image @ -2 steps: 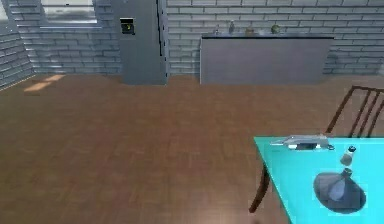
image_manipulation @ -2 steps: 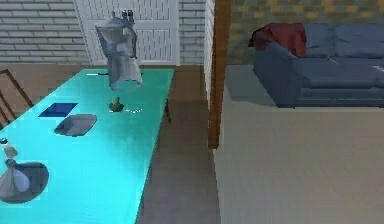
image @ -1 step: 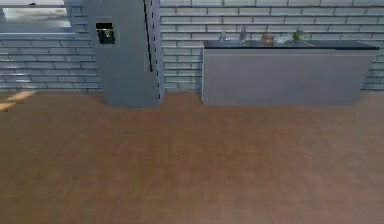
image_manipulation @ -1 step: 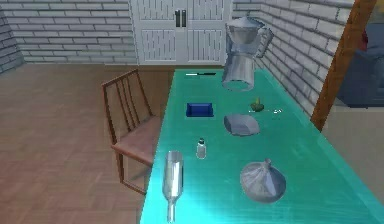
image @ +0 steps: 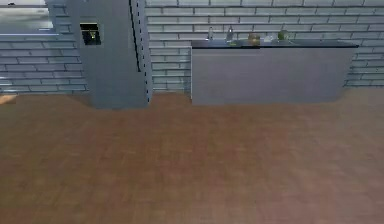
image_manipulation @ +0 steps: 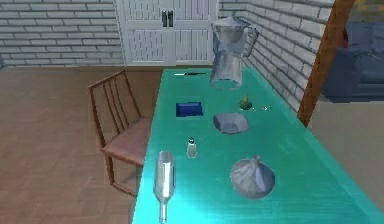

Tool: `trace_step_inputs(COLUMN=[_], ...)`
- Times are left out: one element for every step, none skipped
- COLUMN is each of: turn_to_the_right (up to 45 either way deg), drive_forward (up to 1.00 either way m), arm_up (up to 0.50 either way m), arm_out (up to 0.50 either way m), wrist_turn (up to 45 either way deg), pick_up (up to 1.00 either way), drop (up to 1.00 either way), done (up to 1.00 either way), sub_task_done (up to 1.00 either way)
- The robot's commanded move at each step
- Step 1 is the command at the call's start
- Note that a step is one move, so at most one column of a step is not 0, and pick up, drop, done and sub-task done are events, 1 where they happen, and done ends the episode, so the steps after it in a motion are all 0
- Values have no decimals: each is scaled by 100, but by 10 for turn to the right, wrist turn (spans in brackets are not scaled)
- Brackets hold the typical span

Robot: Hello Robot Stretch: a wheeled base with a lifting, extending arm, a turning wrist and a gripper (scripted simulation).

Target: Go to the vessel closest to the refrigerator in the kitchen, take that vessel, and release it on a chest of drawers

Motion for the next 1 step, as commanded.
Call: trace_step_inputs(turn_to_the_right=[0], drive_forward=[100], arm_up=[0], arm_out=[0], wrist_turn=[0], pick_up=[0], drop=[0], done=[0], sub_task_done=[0])
